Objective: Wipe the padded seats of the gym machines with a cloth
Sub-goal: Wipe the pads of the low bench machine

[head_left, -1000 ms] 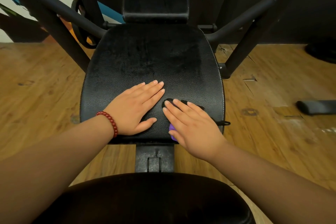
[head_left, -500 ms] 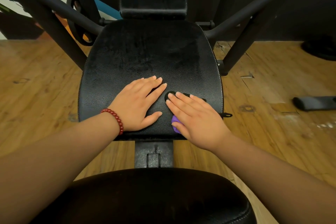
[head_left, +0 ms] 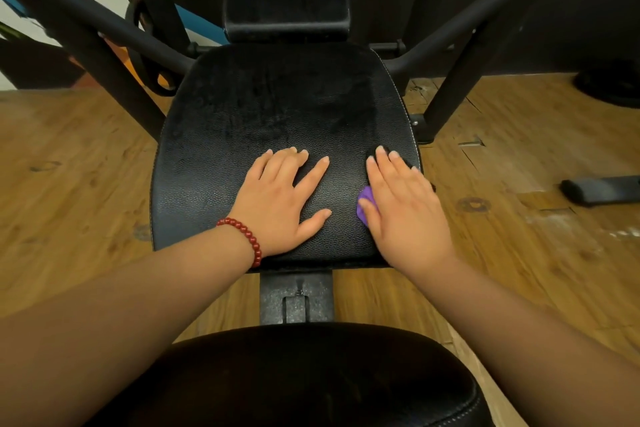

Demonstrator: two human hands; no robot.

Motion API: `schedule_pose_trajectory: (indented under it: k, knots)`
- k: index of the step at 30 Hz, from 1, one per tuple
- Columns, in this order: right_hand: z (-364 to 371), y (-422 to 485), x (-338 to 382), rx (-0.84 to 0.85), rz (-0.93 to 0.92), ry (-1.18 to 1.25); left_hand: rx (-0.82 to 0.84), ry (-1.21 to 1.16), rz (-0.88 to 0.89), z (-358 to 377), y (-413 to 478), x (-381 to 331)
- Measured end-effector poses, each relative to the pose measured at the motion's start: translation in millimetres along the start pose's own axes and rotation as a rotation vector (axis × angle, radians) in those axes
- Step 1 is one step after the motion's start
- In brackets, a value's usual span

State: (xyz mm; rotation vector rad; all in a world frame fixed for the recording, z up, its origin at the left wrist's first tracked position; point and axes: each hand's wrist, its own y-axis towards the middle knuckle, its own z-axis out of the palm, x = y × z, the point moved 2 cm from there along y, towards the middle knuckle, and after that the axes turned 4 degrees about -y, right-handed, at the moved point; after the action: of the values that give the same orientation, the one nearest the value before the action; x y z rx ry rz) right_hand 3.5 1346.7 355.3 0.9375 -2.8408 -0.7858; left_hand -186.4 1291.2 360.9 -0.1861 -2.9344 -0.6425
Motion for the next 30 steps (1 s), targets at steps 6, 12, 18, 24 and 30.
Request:
schedule_pose_trajectory:
  k: [6, 12, 18, 24, 30]
  knots:
    - [1.8, -28.4, 4.2, 0.007, -0.054, -0.015, 0.029, -0.021, 0.011, 0.4, 0.6, -0.7]
    - [3.3, -5.6, 3.8, 0.005, 0.046, 0.027, 0.055, -0.013, 0.021, 0.6, 1.9, -0.9]
    - [6.2, -35.5, 4.2, 0.013, 0.044, 0.023, 0.093, -0.008, -0.010, -4.7, 7.3, -6.5]
    - [-2.1, 21.6, -7.5, 0.084, 0.144, 0.073, 0.107, 0.022, -0.044, -6.4, 9.3, -9.9]
    - [0.6, -7.3, -5.8, 0.052, 0.068, 0.040, 0.063, 0.040, -0.062, -6.8, 18.0, -14.3]
